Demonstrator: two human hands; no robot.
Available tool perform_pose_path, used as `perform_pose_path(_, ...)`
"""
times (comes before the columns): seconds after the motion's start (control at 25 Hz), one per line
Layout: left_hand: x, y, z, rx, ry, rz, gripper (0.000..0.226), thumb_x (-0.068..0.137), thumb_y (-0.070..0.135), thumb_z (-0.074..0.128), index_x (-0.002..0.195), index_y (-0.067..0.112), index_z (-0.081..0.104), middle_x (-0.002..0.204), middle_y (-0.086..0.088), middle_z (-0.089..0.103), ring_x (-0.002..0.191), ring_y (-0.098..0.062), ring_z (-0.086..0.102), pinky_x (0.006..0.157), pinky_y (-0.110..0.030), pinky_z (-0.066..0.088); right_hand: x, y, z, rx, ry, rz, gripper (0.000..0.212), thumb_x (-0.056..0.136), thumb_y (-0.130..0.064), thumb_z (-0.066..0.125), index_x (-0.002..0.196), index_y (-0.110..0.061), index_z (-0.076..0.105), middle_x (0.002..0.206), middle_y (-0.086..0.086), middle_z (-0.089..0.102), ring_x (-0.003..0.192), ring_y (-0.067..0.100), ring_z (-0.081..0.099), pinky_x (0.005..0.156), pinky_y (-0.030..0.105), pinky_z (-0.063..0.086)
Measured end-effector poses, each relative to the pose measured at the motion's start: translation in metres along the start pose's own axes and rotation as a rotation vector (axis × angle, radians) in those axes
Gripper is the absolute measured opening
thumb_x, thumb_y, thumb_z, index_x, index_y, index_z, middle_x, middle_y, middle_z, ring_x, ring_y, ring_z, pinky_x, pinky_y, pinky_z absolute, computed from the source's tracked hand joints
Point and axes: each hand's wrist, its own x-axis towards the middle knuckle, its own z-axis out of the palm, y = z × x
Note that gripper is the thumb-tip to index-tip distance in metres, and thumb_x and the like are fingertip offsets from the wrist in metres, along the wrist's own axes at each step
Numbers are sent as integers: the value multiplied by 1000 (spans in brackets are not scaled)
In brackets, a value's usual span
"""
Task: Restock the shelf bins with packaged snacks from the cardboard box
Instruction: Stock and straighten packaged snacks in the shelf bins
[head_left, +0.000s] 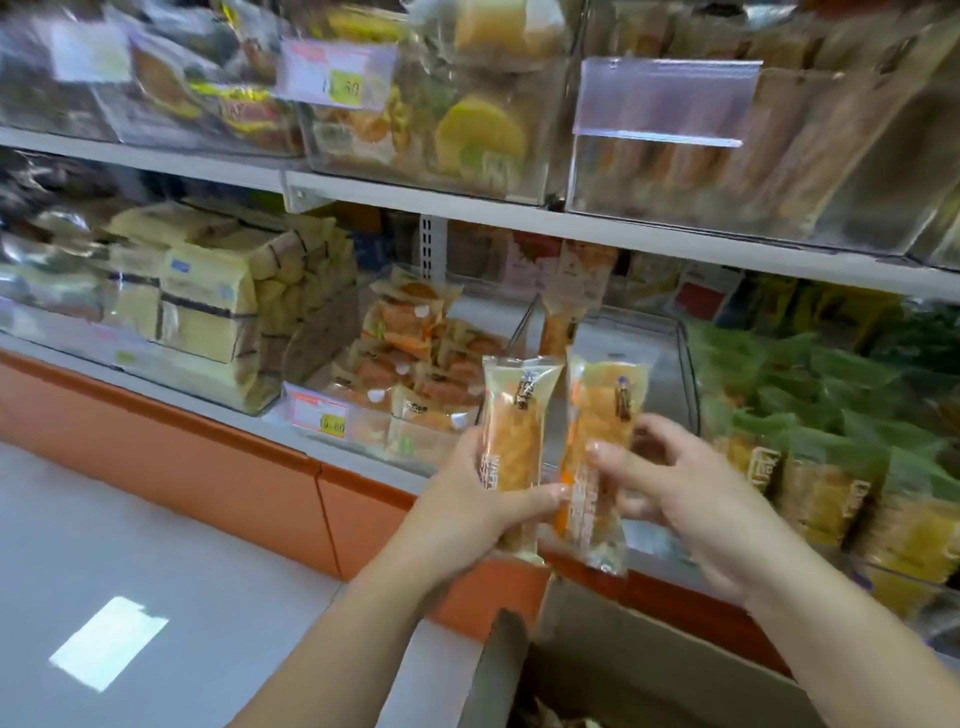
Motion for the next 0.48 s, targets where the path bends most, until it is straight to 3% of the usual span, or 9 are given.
perform_pose_path(0.08,13,3,-20,97,178,64,65,71,40,84,124,38,47,108,14,67,97,-4,66,85,-28,55,51,-18,1,108,178,-59,24,85,-24,71,107,-22,64,102,-4,73,90,13,70,81,31,55)
perform_pose_path(0.24,41,-5,-50,195,279,119,55,74,38,82,117,37,48,102,16,62,90,1,62,76,-23,50,177,-2,1,-95,510,46,20,89,-21,66,105,-16,56,102,4,66,69,13,57,57,23,41)
perform_pose_path(0.32,55,-6,-53,194,312,143,48,76,34,81,110,37,48,95,17,60,81,6,60,68,-19,46,217,24,-2,-186,570,146,23,92,-32,58,102,-12,59,97,6,68,69,18,60,54,23,42)
perform_pose_path(0.48,80,-7,-48,191,313,168,45,76,35,80,107,37,48,90,16,61,78,10,57,64,-17,41,252,47,-5,-163,601,220,29,96,-32,48,111,-9,57,95,8,64,73,22,58,68,32,48)
